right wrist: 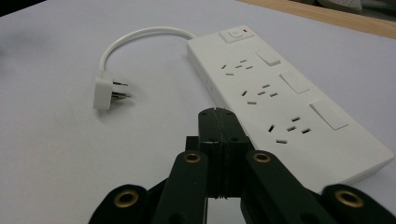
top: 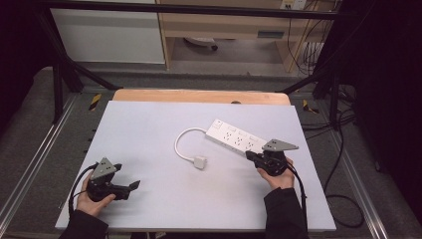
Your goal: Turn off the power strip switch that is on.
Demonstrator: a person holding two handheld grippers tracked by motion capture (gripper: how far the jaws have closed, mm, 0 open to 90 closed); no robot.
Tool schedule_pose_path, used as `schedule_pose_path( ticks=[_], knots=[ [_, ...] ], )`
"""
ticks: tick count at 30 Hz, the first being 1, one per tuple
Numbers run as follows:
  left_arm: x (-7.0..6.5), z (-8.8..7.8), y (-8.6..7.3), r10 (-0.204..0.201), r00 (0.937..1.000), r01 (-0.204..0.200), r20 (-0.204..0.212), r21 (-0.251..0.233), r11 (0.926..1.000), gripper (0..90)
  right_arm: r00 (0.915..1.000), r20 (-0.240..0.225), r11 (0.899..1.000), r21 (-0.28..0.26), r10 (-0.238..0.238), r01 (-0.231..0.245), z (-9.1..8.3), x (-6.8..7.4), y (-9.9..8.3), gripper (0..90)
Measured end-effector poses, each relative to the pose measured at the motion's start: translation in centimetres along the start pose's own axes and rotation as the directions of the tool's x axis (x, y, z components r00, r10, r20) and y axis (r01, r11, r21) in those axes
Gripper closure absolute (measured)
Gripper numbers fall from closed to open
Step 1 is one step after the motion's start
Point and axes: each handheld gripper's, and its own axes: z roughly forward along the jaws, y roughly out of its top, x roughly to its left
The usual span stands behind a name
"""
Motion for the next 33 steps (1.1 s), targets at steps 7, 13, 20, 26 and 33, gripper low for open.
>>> schedule_pose_path(
  ticks=[7,13,20,26,33],
  knots=[
    [0.0,0.0,0.0,-0.002,1.0000,0.002,0.002,0.002,1.0000,6.1,0.9999,0.008,1.000,0.004,0.006,-0.006,0.9,-0.4,0.5,90.0],
    [0.0,0.0,-0.1,-0.003,1.0000,0.003,0.000,0.003,1.0000,6.1,0.9998,0.018,1.000,0.004,0.005,-0.005,1.5,-0.7,1.2,90.0],
    [0.1,0.0,-0.1,-0.004,1.0000,0.004,0.000,0.003,1.0000,6.0,0.9994,0.034,1.000,0.007,0.003,-0.003,2.1,-1.0,1.9,90.0],
    [0.1,0.0,-0.1,-0.004,1.0000,0.004,-0.002,0.002,1.0000,6.0,0.9988,0.049,1.000,0.008,0.010,-0.011,2.8,-1.5,2.5,90.0],
    [0.1,0.0,-0.1,-0.005,1.0000,0.005,-0.002,0.003,1.0000,6.0,0.9983,0.056,1.000,0.008,0.014,-0.014,4.1,-1.9,3.2,90.0]
  ],
)
